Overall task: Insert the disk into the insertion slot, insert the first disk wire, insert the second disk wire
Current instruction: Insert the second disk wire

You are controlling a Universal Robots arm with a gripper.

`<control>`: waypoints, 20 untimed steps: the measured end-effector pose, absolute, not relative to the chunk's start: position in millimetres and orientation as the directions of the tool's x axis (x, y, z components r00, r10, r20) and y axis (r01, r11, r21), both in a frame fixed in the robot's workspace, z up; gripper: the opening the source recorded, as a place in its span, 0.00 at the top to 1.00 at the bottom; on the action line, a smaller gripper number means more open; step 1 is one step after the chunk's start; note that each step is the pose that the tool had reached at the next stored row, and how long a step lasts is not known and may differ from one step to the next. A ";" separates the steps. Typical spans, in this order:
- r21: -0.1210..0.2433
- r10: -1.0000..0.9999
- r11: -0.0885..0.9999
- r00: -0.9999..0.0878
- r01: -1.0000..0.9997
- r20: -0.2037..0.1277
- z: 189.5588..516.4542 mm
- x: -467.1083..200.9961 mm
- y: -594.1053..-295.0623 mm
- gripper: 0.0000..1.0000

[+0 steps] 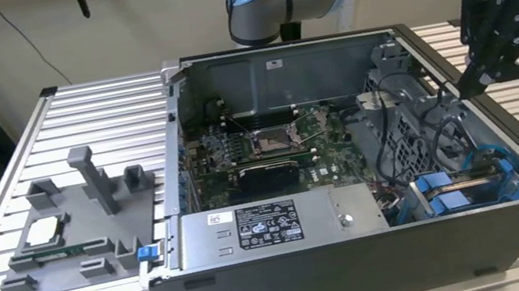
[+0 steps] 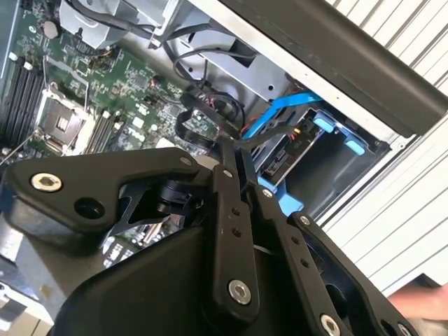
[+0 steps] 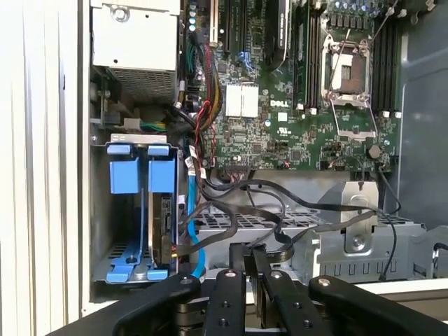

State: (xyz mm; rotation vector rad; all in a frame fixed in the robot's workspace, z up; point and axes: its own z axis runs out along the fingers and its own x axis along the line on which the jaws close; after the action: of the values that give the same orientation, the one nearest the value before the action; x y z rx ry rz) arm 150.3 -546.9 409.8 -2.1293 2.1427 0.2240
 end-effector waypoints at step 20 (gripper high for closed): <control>0.004 -0.995 -0.002 0.001 -1.000 -0.101 409.6 132.9 -553.2 1.00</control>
State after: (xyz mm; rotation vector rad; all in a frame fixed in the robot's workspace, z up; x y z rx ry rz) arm 132.9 -553.2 409.6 -2.1730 2.1699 0.1150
